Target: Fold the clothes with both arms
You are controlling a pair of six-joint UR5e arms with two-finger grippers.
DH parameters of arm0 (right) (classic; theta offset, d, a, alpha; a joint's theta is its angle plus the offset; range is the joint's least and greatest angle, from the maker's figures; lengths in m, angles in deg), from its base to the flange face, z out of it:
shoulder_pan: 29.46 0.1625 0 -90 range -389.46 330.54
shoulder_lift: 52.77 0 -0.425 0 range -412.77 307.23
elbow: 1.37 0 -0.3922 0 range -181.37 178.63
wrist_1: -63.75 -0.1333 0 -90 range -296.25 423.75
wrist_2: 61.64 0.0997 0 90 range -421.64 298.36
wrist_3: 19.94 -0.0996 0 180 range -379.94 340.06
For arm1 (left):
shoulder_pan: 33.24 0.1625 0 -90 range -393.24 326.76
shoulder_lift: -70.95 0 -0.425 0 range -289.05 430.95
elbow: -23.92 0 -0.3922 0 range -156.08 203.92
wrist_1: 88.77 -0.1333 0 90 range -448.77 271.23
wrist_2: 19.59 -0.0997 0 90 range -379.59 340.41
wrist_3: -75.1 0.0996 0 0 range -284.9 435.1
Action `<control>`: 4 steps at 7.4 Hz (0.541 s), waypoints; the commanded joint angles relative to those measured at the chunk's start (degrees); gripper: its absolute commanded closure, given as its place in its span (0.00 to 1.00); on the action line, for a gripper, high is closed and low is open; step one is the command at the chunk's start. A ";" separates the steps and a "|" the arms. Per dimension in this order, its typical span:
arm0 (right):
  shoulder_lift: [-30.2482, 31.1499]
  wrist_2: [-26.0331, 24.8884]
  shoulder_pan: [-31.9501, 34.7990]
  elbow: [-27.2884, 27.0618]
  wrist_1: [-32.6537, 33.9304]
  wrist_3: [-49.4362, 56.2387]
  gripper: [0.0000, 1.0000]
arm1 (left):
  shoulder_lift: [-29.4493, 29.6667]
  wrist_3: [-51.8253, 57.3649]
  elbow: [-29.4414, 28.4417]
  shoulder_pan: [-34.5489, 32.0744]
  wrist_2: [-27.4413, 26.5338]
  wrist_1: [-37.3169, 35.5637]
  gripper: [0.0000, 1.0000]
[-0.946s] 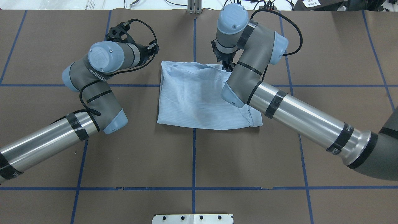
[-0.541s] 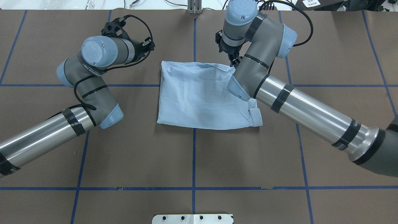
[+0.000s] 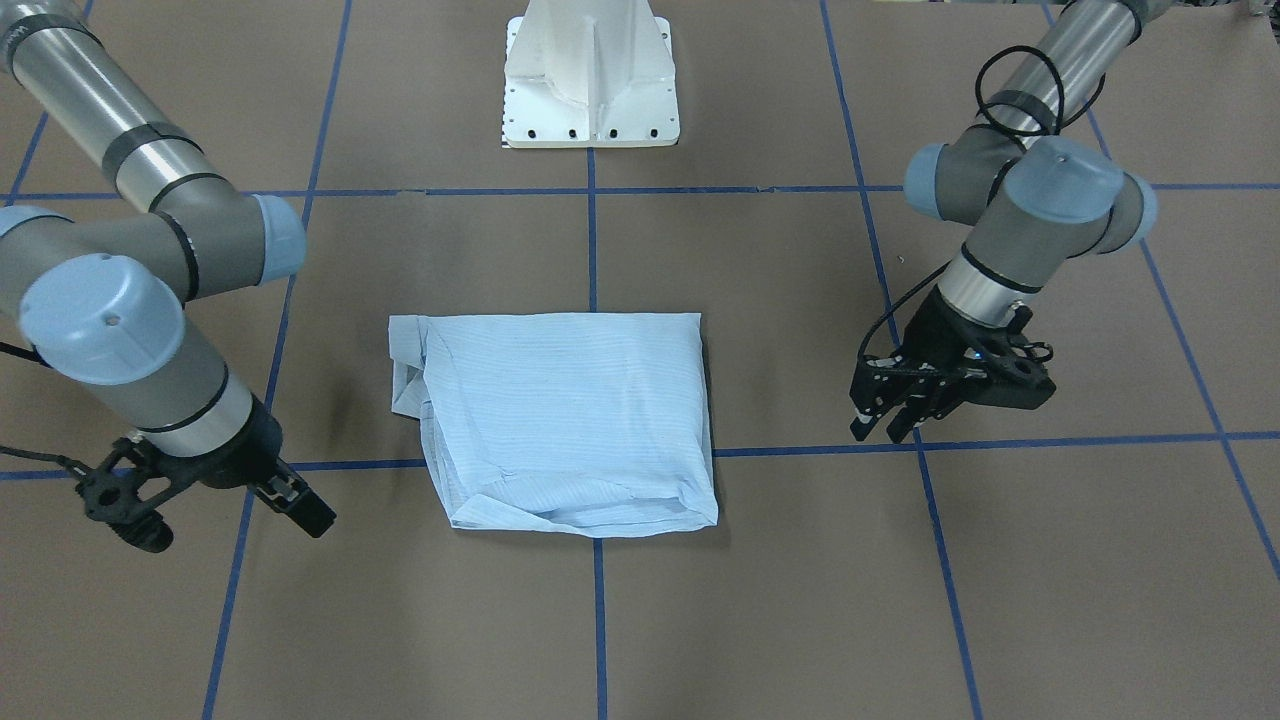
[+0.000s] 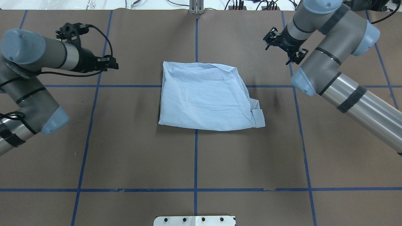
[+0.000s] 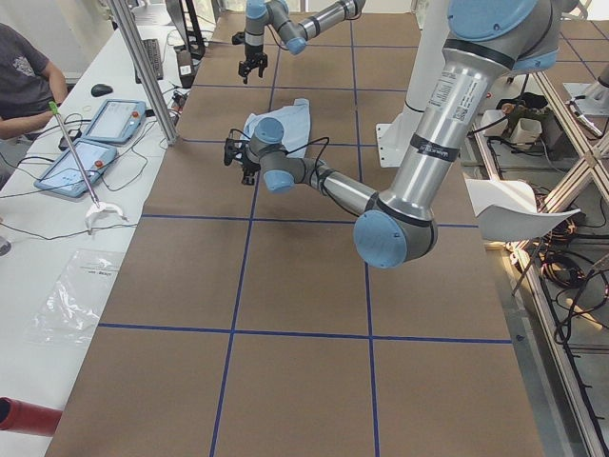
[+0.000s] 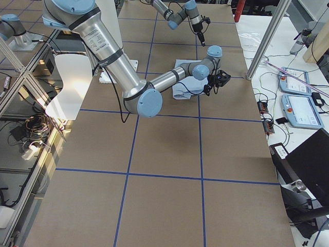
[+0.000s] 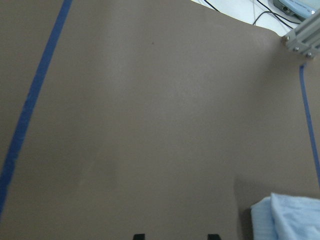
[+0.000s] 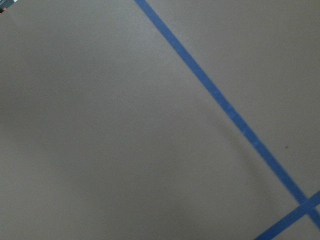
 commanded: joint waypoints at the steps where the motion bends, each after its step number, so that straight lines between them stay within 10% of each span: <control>1: 11.12 1.89 4.22 -10.16 3.70 19.65 0.00 | -7.99 18.46 2.74 -8.37 7.72 -0.59 0.00; 4: 24.58 5.91 12.47 -17.43 7.43 44.90 0.00 | -20.83 43.17 5.20 -20.07 11.53 -0.59 0.00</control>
